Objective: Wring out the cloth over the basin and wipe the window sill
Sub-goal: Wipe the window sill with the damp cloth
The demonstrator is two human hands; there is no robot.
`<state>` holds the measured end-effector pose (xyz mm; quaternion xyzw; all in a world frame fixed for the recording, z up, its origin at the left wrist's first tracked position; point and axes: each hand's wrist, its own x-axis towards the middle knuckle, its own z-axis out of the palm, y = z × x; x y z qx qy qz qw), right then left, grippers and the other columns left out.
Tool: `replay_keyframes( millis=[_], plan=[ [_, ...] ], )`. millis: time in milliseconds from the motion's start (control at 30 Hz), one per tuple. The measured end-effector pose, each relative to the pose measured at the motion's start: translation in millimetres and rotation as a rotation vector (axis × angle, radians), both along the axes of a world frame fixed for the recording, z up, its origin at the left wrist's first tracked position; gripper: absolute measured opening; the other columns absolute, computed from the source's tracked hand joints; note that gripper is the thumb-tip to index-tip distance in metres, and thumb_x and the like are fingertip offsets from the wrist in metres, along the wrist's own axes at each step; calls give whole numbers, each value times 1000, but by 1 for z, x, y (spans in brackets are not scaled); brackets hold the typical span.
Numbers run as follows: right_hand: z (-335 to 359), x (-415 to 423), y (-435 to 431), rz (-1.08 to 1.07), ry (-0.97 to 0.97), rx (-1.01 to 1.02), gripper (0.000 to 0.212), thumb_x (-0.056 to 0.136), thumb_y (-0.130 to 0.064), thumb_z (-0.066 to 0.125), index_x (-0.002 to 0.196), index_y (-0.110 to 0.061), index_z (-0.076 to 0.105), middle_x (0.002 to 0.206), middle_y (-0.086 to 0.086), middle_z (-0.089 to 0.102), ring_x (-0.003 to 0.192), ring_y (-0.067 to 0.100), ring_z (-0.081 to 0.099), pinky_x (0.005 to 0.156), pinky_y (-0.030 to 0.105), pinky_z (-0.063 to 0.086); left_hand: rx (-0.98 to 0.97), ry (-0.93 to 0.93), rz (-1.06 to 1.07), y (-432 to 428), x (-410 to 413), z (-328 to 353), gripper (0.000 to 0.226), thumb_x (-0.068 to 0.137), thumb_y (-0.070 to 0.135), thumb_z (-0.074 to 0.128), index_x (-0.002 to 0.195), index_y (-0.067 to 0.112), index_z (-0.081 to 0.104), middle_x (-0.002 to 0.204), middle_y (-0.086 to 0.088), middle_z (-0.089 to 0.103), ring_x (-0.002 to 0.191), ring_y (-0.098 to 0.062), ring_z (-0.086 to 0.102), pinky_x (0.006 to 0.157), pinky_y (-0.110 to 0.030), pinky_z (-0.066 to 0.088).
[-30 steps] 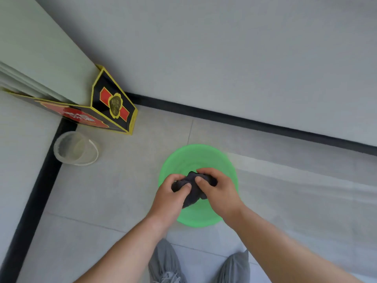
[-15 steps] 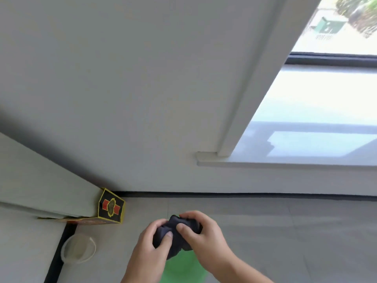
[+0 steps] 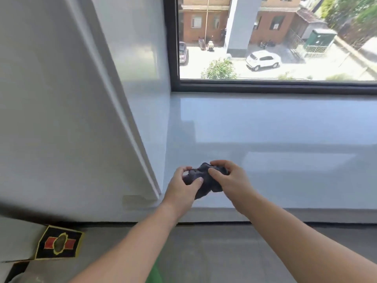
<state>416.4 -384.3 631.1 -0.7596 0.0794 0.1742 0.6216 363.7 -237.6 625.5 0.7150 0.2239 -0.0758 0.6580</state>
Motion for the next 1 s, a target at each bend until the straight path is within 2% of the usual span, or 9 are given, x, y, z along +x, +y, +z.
replay_keyframes(
  millis=[167, 333, 433, 500, 600, 667, 800, 900, 1000],
  plan=[
    [-32, 61, -16, 49, 52, -20, 16, 90, -16, 69, 105, -23, 69, 101, 3, 66, 88, 19, 68, 64, 30, 62, 37, 57, 99, -18, 52, -30, 33, 91, 22, 68, 120, 24, 52, 114, -2, 66, 99, -15, 66, 86, -31, 55],
    [-62, 106, -16, 166, 54, -72, 30, 87, -18, 70, 114, -30, 65, 105, -6, 67, 90, 7, 66, 62, 14, 54, 116, 78, 116, -19, 95, -53, 29, 92, 18, 64, 117, 25, 52, 110, 1, 63, 95, -11, 65, 70, -19, 48],
    [-76, 130, -17, 341, -19, -206, 39, 88, -22, 69, 124, -35, 59, 116, -11, 62, 103, 3, 60, 74, 8, 44, 271, 66, 119, -15, 117, -67, 31, 89, 20, 64, 118, 26, 52, 120, 0, 56, 101, -10, 60, 82, -26, 52],
    [-84, 149, -17, 388, -63, -266, 40, 89, -25, 69, 125, -37, 59, 124, -10, 57, 108, -1, 55, 82, 7, 38, 299, 64, 156, -13, 133, -72, 29, 89, 20, 65, 115, 26, 53, 118, 3, 56, 99, -4, 58, 83, -23, 50],
    [-94, 180, -16, 443, -131, -341, 37, 91, -35, 67, 126, -42, 59, 130, -16, 47, 116, -3, 47, 98, 16, 39, 233, 51, 221, -10, 159, -78, 23, 89, 18, 68, 106, 29, 57, 106, 11, 65, 92, 5, 61, 73, -10, 47],
    [-98, 203, -17, 499, -205, -452, 39, 92, -41, 64, 130, -43, 57, 141, -18, 38, 129, 1, 32, 107, 23, 30, 194, 29, 274, -8, 178, -82, 22, 89, 14, 68, 102, 28, 59, 101, 13, 68, 88, 9, 62, 70, -6, 46],
    [-102, 236, -17, 691, -563, -732, 47, 96, -44, 52, 142, -36, 43, 160, -11, 22, 146, 13, 12, 118, 34, 15, 112, 30, 368, -9, 212, -89, 25, 92, 6, 62, 107, 25, 57, 104, 12, 68, 88, 9, 65, 75, -8, 49],
    [-110, 250, -12, 906, -746, -729, 58, 95, -41, 49, 150, -31, 33, 160, -6, 26, 146, 20, 22, 119, 43, 22, 57, 37, 426, -13, 236, -89, 27, 94, 1, 58, 110, 22, 53, 107, 4, 68, 90, 2, 68, 80, -17, 52],
    [-120, 267, -10, 1039, -881, -677, 62, 91, -28, 56, 150, -29, 36, 158, 6, 31, 139, 26, 34, 116, 41, 28, 96, -8, 411, -9, 250, -88, 29, 95, 2, 55, 112, 26, 52, 112, 9, 68, 101, 0, 66, 86, -20, 53]
  ],
)
